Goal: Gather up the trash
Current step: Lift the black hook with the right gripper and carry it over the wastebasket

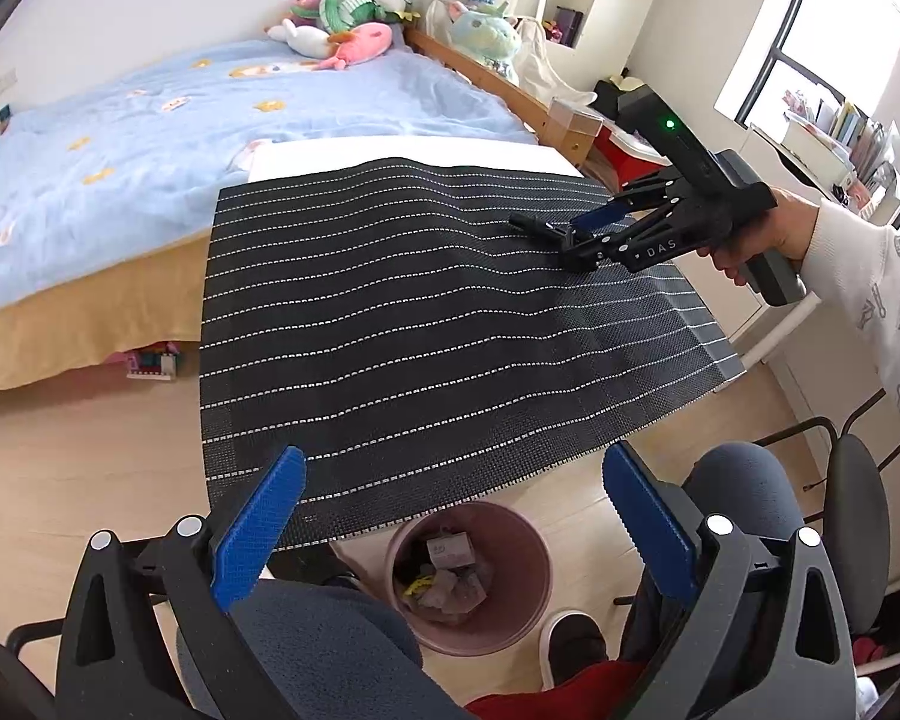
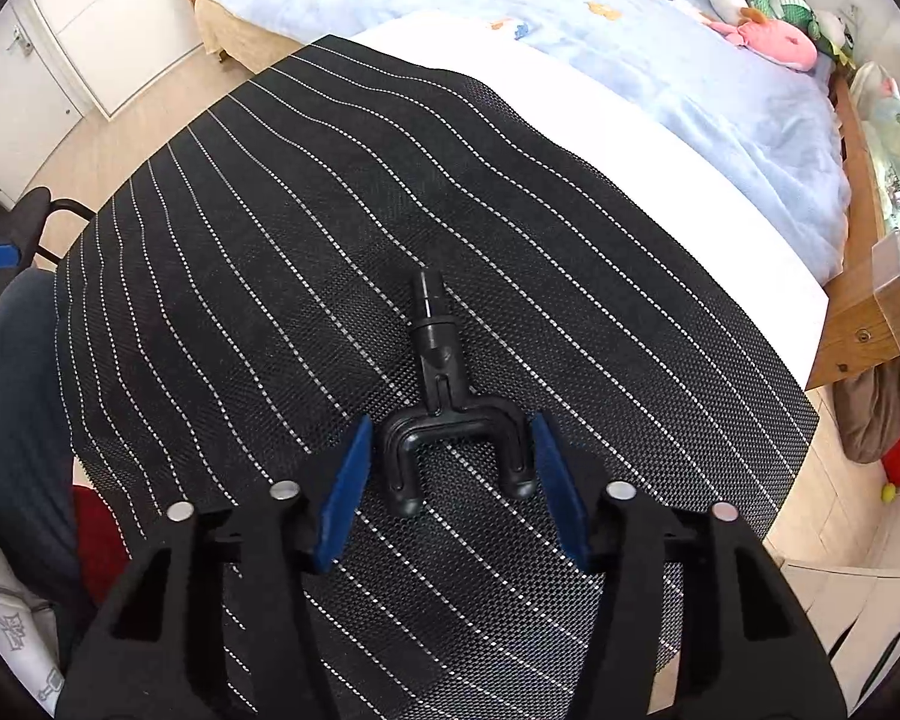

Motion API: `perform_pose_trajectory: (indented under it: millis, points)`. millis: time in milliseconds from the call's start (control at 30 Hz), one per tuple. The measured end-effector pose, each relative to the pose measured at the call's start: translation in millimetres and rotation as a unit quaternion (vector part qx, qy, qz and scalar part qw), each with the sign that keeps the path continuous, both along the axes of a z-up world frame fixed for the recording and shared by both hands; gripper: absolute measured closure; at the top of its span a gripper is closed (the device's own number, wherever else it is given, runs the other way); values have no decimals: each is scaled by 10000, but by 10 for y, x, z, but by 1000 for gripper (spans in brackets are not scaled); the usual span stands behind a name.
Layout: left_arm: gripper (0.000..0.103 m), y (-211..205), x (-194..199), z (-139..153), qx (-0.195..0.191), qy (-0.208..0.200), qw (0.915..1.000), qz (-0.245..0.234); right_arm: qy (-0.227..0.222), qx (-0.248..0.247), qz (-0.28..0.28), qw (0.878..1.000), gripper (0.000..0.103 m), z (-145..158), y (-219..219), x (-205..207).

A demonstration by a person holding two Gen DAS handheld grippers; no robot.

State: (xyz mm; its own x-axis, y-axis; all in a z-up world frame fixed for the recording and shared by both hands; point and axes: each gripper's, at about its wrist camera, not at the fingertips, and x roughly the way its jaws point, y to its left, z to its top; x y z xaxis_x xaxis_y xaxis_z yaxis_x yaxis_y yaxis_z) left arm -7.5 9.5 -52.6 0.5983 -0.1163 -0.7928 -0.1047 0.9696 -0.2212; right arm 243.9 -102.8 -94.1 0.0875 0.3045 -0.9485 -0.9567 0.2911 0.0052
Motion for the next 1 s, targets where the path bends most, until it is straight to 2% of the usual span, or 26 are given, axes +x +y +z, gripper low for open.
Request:
perform_pose_trajectory:
  millis: [267, 433, 1000]
  points:
    - [7, -4, 5, -7, -22, -2, 10000, -14, -24, 50, -227, 9997, 51, 7, -14, -41]
    - [7, 1, 3, -1, -21, -29, 10000, 0, -133, 260, -449, 9986, 52, 69, -80, -73]
    - [7, -83, -30, 134, 42, -213, 9997, -95, -146, 911, -1018, 9905, 52, 537, -400, -458]
